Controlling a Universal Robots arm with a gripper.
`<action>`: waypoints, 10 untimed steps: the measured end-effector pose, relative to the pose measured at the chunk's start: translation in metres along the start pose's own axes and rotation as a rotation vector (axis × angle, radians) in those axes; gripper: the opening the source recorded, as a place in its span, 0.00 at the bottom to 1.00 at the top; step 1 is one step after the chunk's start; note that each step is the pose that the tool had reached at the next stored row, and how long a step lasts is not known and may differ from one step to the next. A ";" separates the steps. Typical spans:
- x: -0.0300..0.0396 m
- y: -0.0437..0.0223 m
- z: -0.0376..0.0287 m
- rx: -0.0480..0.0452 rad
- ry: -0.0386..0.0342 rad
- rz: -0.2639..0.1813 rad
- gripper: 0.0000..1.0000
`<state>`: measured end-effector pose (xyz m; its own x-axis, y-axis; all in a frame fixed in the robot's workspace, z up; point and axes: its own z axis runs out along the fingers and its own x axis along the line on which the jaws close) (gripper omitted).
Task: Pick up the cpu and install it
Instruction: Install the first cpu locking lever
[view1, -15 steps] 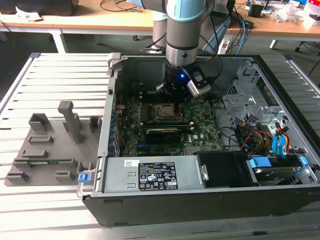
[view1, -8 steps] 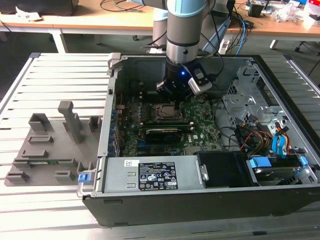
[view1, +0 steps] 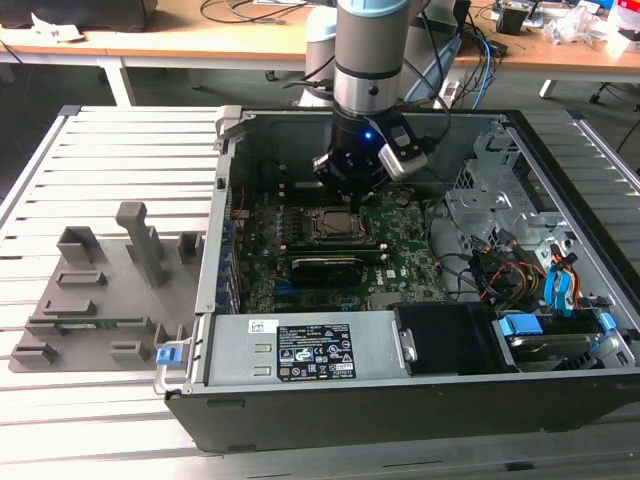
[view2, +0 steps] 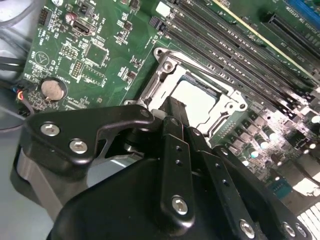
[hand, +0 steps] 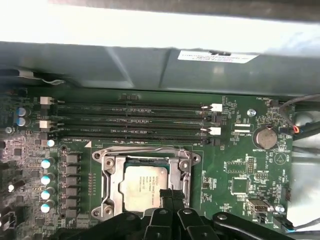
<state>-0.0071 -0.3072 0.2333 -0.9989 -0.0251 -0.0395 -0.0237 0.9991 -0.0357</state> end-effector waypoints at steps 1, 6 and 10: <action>-0.0001 0.0000 -0.0013 -0.0001 0.0000 0.000 0.11; -0.0004 -0.0004 -0.0105 0.0011 0.0000 0.000 0.11; -0.0007 -0.0006 -0.0177 0.0016 0.0001 0.000 0.11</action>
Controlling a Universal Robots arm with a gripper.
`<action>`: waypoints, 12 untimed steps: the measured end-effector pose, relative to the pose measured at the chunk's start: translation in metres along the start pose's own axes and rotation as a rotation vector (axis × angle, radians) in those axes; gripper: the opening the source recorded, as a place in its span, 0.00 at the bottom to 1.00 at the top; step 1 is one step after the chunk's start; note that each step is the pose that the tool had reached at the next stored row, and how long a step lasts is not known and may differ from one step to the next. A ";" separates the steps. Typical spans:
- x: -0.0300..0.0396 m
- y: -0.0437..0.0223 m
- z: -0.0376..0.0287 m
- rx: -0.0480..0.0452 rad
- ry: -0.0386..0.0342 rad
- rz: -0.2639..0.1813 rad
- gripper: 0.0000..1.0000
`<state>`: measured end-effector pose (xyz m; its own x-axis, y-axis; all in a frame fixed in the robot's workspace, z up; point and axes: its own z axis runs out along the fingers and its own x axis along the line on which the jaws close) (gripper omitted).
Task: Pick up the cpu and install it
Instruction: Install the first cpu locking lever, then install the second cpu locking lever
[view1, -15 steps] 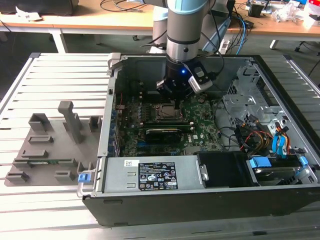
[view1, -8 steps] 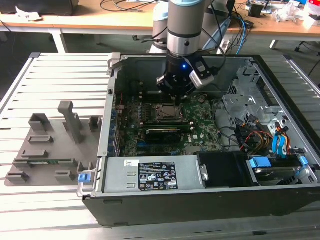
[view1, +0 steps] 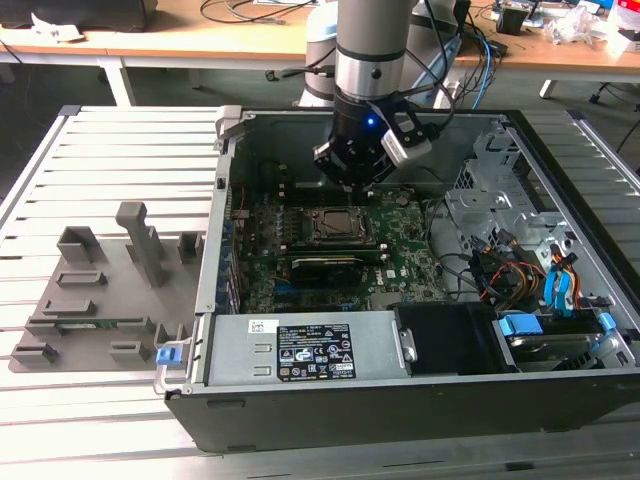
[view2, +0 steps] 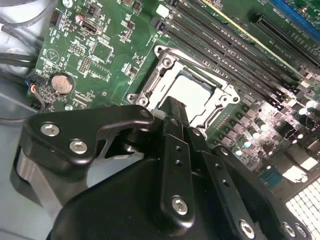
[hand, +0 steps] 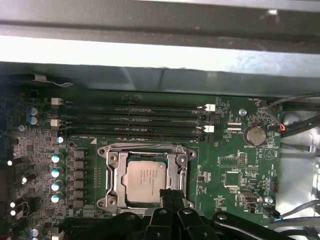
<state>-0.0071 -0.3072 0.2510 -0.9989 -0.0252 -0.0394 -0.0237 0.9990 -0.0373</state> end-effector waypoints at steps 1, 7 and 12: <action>-0.0001 0.0000 -0.0013 0.0000 0.0000 0.000 0.11; -0.0001 -0.0001 -0.0025 -0.0001 0.0000 0.000 0.11; -0.0001 -0.0004 -0.0028 0.0002 0.0001 0.000 0.11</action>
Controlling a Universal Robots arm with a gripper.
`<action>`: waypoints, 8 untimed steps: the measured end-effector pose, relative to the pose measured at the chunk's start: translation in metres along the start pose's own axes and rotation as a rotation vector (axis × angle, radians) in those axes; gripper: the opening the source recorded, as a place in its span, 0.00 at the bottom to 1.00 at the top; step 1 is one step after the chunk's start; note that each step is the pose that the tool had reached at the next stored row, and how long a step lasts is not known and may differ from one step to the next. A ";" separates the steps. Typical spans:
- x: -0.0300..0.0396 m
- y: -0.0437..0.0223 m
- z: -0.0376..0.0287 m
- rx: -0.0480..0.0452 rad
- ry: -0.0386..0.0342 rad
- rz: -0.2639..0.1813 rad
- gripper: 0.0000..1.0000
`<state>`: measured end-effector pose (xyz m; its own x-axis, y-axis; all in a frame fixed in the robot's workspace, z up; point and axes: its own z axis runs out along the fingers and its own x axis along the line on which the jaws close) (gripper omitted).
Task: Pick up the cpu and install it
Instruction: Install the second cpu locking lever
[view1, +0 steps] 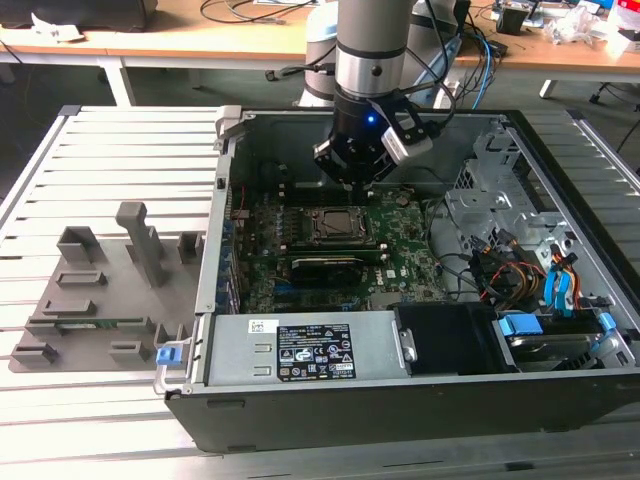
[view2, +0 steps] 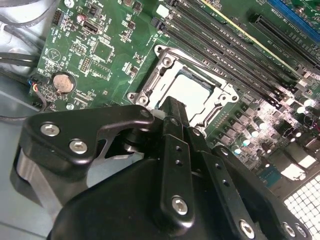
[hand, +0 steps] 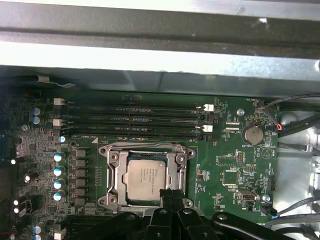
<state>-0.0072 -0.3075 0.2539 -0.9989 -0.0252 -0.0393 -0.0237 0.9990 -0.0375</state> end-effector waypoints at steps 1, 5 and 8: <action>-0.0001 -0.0008 0.0001 -0.0001 -0.0001 0.000 0.11; 0.0002 -0.0108 0.0006 -0.0002 -0.0002 0.000 0.11; 0.0003 -0.0147 0.0012 -0.0004 -0.0002 0.000 0.11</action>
<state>-0.0071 -0.3222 0.2533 -0.9989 -0.0252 -0.0394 -0.0238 0.9990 -0.0371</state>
